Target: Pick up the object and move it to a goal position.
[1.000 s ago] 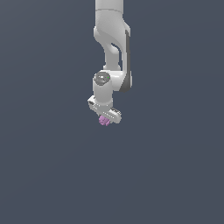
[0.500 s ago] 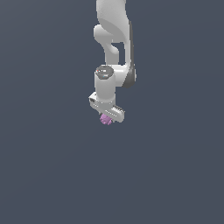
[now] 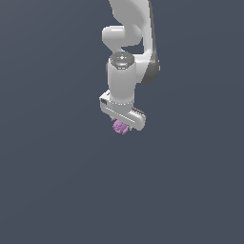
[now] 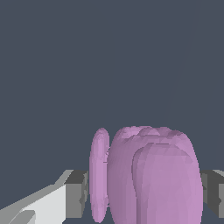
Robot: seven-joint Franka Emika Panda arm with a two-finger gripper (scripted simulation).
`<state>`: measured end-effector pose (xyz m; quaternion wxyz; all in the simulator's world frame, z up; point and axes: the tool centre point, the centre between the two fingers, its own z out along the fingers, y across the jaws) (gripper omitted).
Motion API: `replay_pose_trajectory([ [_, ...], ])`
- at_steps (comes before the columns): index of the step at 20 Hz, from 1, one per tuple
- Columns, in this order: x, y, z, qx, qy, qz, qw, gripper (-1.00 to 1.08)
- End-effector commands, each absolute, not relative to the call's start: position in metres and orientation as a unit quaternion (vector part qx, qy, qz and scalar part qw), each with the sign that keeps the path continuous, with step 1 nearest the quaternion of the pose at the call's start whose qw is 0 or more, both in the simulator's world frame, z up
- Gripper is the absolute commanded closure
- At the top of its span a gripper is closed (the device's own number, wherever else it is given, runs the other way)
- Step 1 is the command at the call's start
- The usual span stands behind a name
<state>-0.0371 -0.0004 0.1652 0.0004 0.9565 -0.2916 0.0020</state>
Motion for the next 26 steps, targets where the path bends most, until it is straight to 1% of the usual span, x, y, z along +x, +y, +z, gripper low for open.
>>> replay_pose_trajectory([
  [1,-0.026,0.007,0.188,0.956,-0.292,0.002,0.001,1.08],
  [8,0.004,0.028,0.248,0.956,-0.292,0.001,0.001,1.08],
  [15,0.031,0.046,0.297,0.956,-0.292,0.001,0.001,1.08],
  [20,0.046,0.055,0.324,0.956,-0.292,0.001,0.0,1.08],
  [26,0.058,0.062,0.344,0.956,-0.292,0.0,0.0,1.08],
])
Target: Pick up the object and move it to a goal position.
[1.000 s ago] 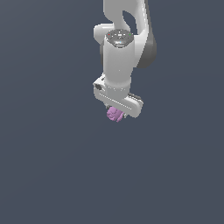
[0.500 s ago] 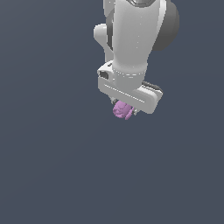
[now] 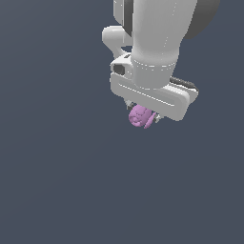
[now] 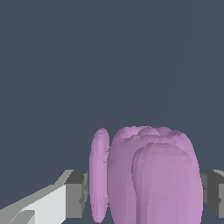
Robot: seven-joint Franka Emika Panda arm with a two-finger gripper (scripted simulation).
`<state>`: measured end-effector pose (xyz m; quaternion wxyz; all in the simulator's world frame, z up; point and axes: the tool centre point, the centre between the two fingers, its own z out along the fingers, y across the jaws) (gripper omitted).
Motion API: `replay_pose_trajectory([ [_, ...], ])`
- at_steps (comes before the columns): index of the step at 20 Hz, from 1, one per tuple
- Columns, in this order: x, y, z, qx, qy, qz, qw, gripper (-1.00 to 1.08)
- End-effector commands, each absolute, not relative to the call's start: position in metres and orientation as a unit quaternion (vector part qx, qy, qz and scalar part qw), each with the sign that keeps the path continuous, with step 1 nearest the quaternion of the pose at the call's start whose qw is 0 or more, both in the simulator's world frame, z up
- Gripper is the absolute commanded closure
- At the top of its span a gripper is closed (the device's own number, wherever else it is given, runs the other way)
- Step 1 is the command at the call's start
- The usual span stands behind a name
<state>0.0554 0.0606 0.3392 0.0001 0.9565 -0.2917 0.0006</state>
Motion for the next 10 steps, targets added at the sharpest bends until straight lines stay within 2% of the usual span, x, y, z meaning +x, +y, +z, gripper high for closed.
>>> replay_pose_trajectory([
  [1,0.0595,0.0629,0.3459,0.956,-0.292,0.0,0.0,1.08],
  [10,0.0653,0.066,0.3547,0.956,-0.292,0.0,0.0,1.08],
])
